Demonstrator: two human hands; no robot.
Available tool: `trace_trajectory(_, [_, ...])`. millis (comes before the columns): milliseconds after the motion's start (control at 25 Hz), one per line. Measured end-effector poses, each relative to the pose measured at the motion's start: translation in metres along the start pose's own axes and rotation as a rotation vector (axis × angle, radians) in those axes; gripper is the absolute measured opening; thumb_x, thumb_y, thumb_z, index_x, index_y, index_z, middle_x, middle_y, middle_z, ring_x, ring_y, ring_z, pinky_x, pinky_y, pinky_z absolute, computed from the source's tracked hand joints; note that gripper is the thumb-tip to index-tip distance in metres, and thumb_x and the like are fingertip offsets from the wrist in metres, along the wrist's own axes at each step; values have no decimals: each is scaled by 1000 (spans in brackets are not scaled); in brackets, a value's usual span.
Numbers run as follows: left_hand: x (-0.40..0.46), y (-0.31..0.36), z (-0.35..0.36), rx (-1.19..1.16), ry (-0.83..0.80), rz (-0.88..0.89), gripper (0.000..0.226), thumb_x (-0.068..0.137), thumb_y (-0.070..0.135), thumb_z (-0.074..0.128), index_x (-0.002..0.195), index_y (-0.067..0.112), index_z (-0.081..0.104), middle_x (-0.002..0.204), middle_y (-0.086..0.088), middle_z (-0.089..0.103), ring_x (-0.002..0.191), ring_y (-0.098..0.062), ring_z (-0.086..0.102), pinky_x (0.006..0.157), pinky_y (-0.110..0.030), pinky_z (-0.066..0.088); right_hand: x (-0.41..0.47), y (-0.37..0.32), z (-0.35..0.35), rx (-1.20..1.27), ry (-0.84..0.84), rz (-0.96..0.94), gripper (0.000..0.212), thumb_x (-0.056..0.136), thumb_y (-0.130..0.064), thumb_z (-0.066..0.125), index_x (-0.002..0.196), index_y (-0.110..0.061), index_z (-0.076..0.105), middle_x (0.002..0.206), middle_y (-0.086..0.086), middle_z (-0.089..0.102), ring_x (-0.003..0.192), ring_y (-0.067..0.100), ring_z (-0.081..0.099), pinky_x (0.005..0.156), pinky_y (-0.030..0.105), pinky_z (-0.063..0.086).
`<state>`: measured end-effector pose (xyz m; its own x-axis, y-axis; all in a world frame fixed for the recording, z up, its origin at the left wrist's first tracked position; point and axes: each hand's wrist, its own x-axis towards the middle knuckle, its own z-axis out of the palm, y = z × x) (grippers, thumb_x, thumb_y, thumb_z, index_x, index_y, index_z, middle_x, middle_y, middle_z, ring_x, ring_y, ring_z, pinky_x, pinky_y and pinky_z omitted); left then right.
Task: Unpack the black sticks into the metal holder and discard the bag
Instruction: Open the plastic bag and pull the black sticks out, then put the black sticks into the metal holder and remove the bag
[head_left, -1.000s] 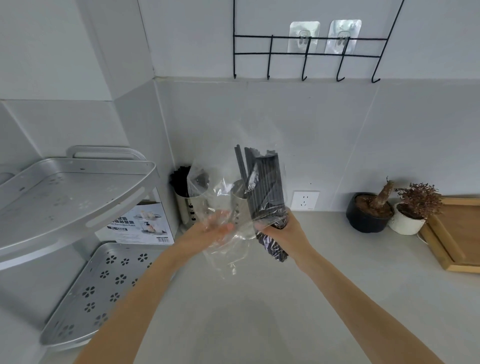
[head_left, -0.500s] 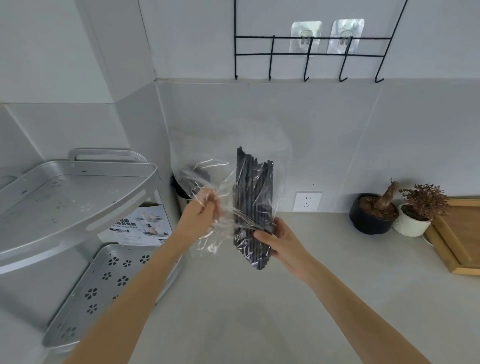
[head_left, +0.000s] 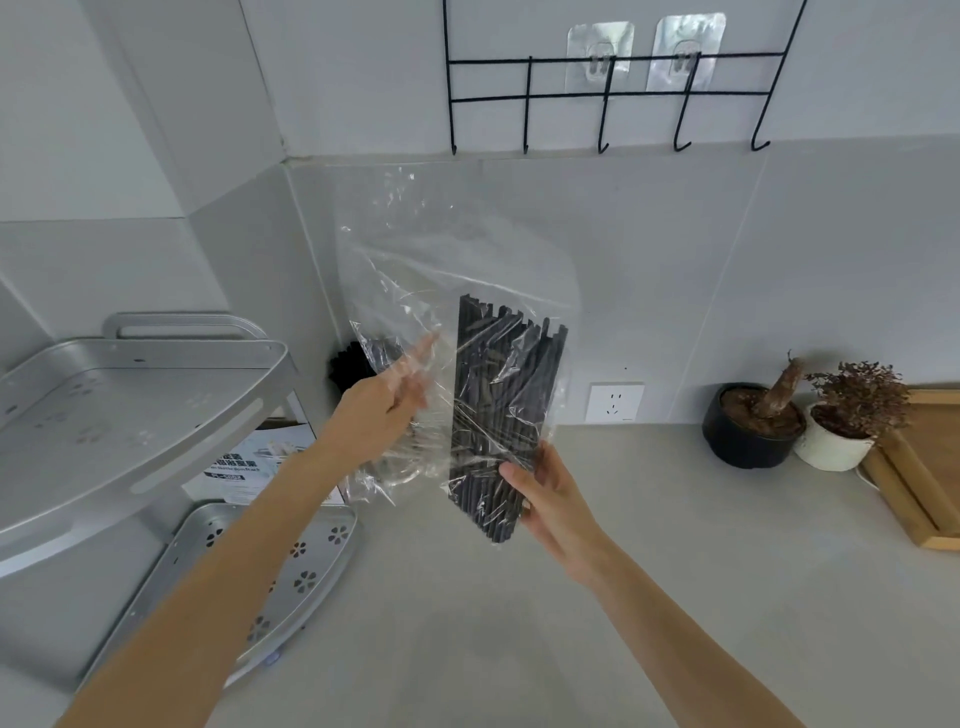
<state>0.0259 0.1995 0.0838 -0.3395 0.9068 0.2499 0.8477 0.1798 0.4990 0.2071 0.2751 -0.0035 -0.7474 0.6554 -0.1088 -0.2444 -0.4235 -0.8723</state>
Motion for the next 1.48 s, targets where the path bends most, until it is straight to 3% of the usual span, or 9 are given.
trace_trajectory(200, [3,6,14,-114,-139,-92,66,86,43,49,140,36,12,70,4,52,49,-11,42,54,-20,42,12,12,5,275,43,6,32,81,-14,63,111,-12,51,116,13,59,96,23,63,77,31,57])
trace_trajectory(320, [9,6,12,-37,-167,-117,42,90,35,48,128,19,44,60,-6,50,51,-20,46,53,-23,39,13,16,2,268,5,31,60,61,-16,83,113,-12,52,107,8,67,93,20,68,74,30,56])
trace_trajectory(400, [10,1,6,-53,-221,-67,17,92,31,45,107,33,52,75,-19,62,59,-30,59,63,-35,53,12,16,-1,153,-19,88,58,65,-9,73,117,-14,48,108,4,66,93,16,68,73,26,55])
trace_trajectory(520, [10,-4,-7,-75,-298,-72,19,92,29,43,105,40,50,77,-21,61,60,-31,58,64,-56,55,13,14,-3,109,-76,168,66,61,-20,73,120,-16,47,109,1,62,89,12,67,71,26,54])
trace_trajectory(720, [14,-3,-18,-139,-273,-101,20,95,9,37,100,20,53,76,1,58,72,-32,61,55,-22,56,21,12,9,108,-116,228,50,80,-21,66,124,-10,44,116,7,61,95,20,65,77,29,55])
trace_trajectory(840, [18,-4,-19,-178,-231,-142,24,95,15,39,80,31,50,71,3,57,63,-21,60,51,-20,54,26,16,20,170,-69,222,44,86,-5,59,126,-6,41,108,5,63,90,19,65,71,28,55])
trace_trajectory(1040, [30,-9,-22,-197,-247,-238,13,89,36,45,84,26,50,70,0,57,59,-19,55,58,-30,49,34,22,33,230,-40,230,35,83,2,59,113,-12,47,107,2,64,88,16,65,77,31,55])
trace_trajectory(1240, [39,-9,-26,-79,-218,-199,17,94,16,42,108,14,52,68,10,54,37,2,48,41,-7,36,46,23,40,143,-26,281,45,81,-3,65,120,-11,44,105,0,64,89,12,65,75,22,52])
trace_trajectory(1480, [50,-5,-50,-57,-307,-160,25,95,5,36,113,14,52,46,6,58,28,1,44,31,-7,34,57,17,38,359,-121,294,28,90,-35,50,110,-16,54,111,5,64,101,18,61,79,24,50])
